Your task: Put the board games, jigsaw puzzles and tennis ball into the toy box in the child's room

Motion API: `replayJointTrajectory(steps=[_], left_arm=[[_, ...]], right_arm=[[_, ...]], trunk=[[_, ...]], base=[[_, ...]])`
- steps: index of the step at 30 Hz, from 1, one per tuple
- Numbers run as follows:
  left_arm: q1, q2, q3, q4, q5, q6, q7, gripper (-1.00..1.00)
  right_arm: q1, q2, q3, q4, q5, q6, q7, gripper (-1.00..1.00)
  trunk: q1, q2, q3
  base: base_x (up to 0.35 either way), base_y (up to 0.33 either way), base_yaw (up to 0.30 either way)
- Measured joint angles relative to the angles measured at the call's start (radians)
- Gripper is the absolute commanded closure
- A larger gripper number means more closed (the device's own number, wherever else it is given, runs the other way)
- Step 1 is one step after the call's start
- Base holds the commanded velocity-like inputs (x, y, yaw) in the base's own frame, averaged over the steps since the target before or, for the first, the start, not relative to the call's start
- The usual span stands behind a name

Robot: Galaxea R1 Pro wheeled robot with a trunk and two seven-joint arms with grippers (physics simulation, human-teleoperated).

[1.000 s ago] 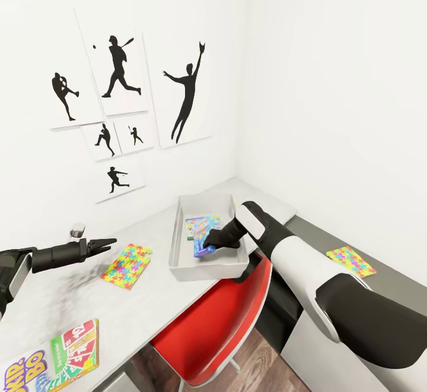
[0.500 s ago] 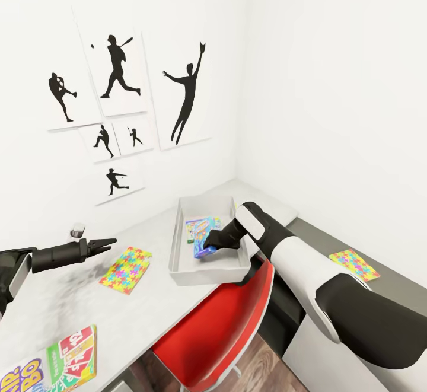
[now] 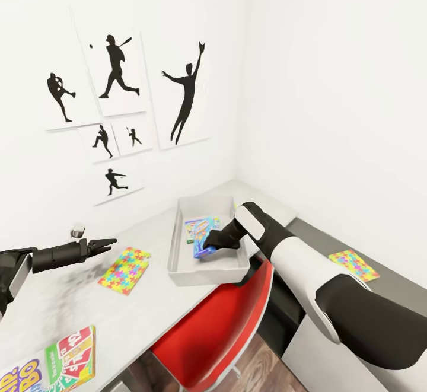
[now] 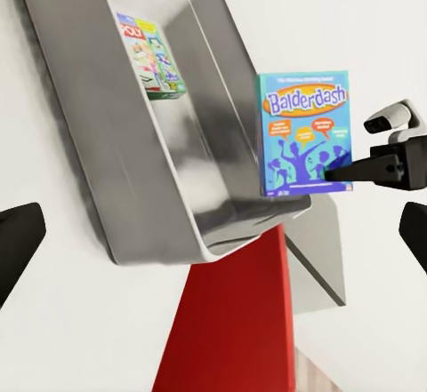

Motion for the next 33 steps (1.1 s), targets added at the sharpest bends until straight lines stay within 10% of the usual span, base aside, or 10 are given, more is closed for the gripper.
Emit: replayJointTrajectory(steps=[33], left_arm=[[0.005,0.0,0.0,0.0,-0.001,0.002,0.0,-1.0]], right_arm=[[0.003,0.0,-0.002,0.002,0.002,-0.002,0.001,1.0]], trunk=[[0.0,0.0,0.0]], base=[[0.019,-0.009,0.074]])
